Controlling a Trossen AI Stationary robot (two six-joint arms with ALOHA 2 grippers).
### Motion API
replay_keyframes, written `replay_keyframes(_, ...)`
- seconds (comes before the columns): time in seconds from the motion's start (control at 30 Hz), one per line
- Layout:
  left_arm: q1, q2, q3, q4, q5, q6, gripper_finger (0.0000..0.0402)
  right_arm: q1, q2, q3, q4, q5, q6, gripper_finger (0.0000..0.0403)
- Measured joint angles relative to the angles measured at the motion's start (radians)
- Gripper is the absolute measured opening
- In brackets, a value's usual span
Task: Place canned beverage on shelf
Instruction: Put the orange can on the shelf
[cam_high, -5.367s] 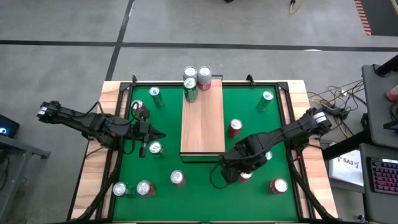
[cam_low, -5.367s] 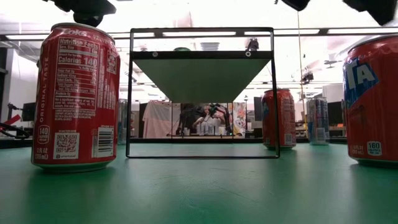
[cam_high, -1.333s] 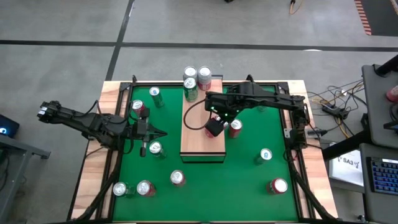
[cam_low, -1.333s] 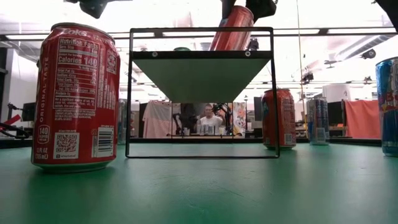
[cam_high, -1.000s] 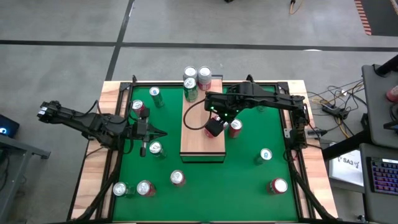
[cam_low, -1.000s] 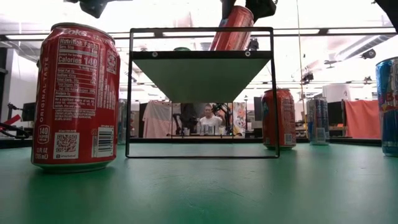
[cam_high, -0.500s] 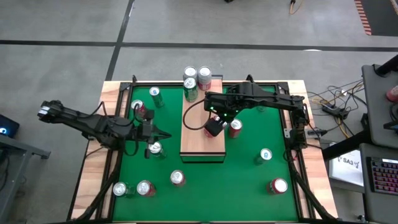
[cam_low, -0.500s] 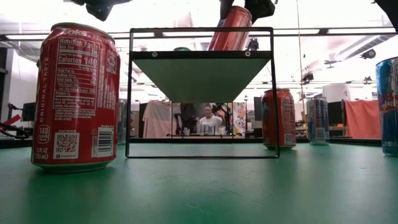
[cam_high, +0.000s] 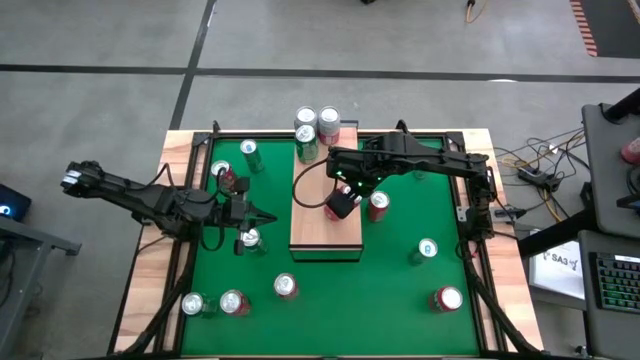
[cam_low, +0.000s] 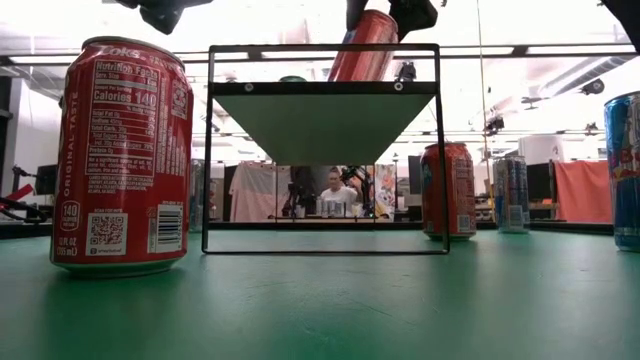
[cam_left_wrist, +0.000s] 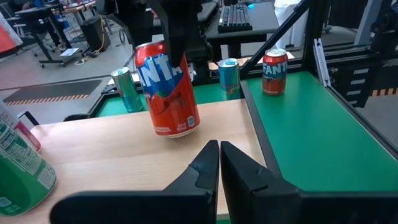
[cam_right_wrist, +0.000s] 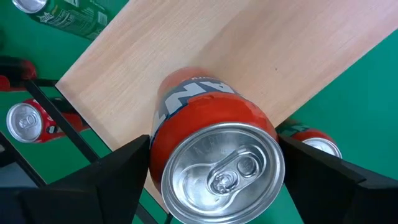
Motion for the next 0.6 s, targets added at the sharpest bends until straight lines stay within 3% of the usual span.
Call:
replay_keyframes(0.2, 0.000, 0.000, 0.000, 0.005, 0.000, -0.011, 0.0000, 0.000, -0.001, 0.000, 0.024, 0.001, 0.008, 0.0354)
replay_keyframes(0.6, 0.000, 0.000, 0.000, 0.005, 0.000, -0.011, 0.0000, 0.000, -0.001, 0.000, 0.049, 0.000, 0.008, 0.0359)
